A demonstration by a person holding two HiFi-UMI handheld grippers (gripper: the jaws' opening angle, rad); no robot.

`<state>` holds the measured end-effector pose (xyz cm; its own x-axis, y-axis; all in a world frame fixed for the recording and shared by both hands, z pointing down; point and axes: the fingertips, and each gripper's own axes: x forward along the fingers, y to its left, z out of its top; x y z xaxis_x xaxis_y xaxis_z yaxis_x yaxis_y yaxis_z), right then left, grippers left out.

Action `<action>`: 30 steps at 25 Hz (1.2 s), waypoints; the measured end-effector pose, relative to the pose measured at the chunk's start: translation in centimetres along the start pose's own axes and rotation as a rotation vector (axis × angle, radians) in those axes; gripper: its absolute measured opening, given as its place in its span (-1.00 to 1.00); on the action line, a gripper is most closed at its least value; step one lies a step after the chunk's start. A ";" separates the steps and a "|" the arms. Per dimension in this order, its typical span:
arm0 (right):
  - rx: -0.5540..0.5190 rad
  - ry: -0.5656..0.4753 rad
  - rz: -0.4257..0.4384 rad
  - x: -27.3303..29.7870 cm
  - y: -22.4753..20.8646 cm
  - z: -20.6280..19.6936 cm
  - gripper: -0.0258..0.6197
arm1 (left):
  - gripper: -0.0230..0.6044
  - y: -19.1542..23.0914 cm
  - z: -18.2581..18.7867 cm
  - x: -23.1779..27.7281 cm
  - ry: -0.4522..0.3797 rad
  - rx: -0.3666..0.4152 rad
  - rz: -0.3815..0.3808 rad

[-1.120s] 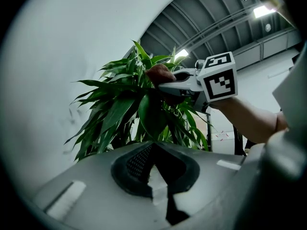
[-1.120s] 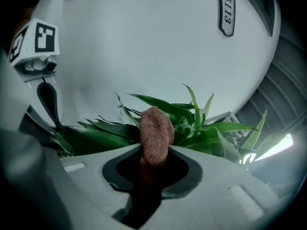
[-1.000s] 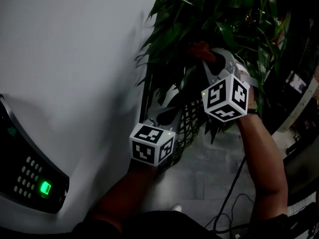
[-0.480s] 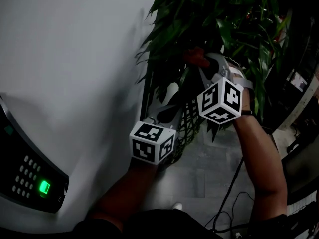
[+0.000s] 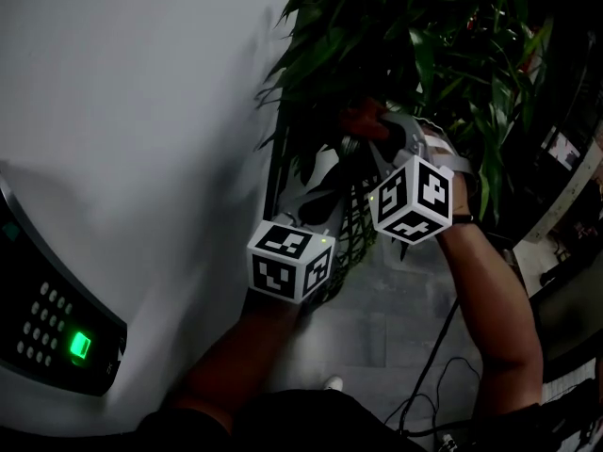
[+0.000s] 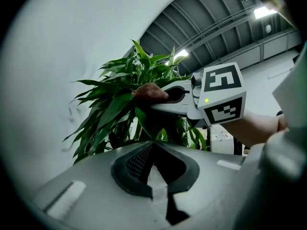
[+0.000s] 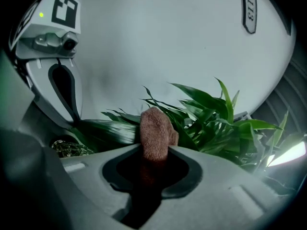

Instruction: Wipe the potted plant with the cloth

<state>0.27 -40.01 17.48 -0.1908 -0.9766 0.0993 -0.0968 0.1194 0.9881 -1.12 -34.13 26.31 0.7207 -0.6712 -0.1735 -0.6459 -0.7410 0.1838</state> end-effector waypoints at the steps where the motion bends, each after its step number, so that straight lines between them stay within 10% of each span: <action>1: 0.003 -0.002 0.009 0.0 0.3 0.1 -0.70 | -0.87 0.0 0.0 0.0 0.000 0.000 0.000; 30: 0.218 -0.158 0.258 -5.3 9.4 3.1 -0.70 | -0.76 -0.3 -1.7 -0.4 0.009 0.011 0.040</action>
<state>-2.62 -33.22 25.86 -0.3830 -0.8718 0.3055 -0.2288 0.4099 0.8830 -0.78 -33.56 27.98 0.6963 -0.7003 -0.1573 -0.6771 -0.7136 0.1797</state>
